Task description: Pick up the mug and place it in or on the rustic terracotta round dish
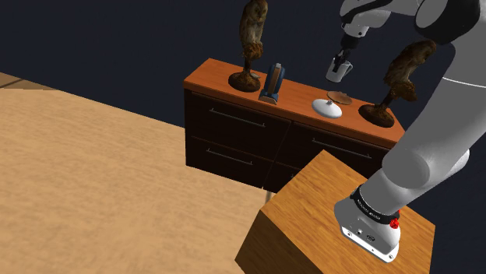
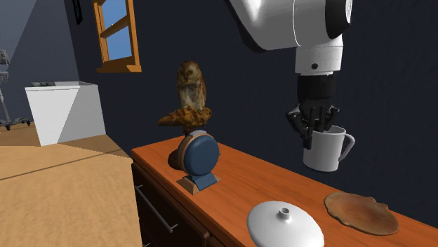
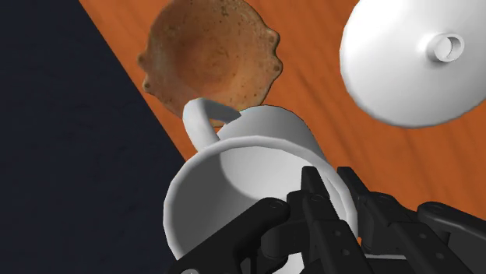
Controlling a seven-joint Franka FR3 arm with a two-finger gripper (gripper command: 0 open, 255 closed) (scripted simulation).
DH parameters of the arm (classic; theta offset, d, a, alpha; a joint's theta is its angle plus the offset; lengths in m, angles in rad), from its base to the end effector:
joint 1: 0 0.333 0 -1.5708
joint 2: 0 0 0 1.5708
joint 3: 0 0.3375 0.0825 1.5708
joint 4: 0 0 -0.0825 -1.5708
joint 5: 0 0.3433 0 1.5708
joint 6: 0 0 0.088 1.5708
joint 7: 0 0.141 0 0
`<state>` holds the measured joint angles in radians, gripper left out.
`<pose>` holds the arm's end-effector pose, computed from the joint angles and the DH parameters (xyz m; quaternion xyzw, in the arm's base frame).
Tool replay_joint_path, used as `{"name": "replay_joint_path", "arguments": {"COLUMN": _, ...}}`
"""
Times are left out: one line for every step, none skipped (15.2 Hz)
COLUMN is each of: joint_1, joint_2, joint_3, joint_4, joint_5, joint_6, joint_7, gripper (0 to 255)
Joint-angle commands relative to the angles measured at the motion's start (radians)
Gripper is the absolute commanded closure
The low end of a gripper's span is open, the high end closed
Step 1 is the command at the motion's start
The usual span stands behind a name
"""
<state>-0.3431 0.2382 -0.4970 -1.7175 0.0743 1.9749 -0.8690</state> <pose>0.4194 -0.4243 0.4651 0.9994 0.0079 -0.0003 0.0327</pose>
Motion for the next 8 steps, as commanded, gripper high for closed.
{"name": "replay_joint_path", "arguments": {"joint_1": -0.034, "joint_2": 0.006, "joint_3": -0.016, "joint_4": 0.008, "joint_5": 0.010, "joint_6": -0.002, "joint_7": -0.053, "gripper": 255}}
{"name": "replay_joint_path", "arguments": {"joint_1": -0.049, "joint_2": 0.008, "joint_3": -0.024, "joint_4": 0.012, "joint_5": 0.013, "joint_6": -0.004, "joint_7": -0.076, "gripper": 255}}
{"name": "replay_joint_path", "arguments": {"joint_1": -0.064, "joint_2": 0.011, "joint_3": -0.031, "joint_4": 0.018, "joint_5": 0.018, "joint_6": -0.007, "joint_7": -0.100, "gripper": 255}}
{"name": "replay_joint_path", "arguments": {"joint_1": -0.080, "joint_2": 0.015, "joint_3": -0.038, "joint_4": 0.025, "joint_5": 0.023, "joint_6": -0.011, "joint_7": -0.123, "gripper": 255}}
{"name": "replay_joint_path", "arguments": {"joint_1": -0.096, "joint_2": 0.020, "joint_3": -0.045, "joint_4": 0.033, "joint_5": 0.028, "joint_6": -0.015, "joint_7": -0.147, "gripper": 255}}
{"name": "replay_joint_path", "arguments": {"joint_1": -0.112, "joint_2": 0.026, "joint_3": -0.051, "joint_4": 0.042, "joint_5": 0.034, "joint_6": -0.020, "joint_7": -0.171, "gripper": 255}}
{"name": "replay_joint_path", "arguments": {"joint_1": -0.139, "joint_2": 0.037, "joint_3": -0.062, "joint_4": 0.060, "joint_5": 0.045, "joint_6": -0.028, "joint_7": -0.208, "gripper": 255}}
{"name": "replay_joint_path", "arguments": {"joint_1": -0.139, "joint_2": 0.040, "joint_3": -0.061, "joint_4": 0.049, "joint_5": 0.046, "joint_6": -0.015, "joint_7": -0.209, "gripper": 255}}
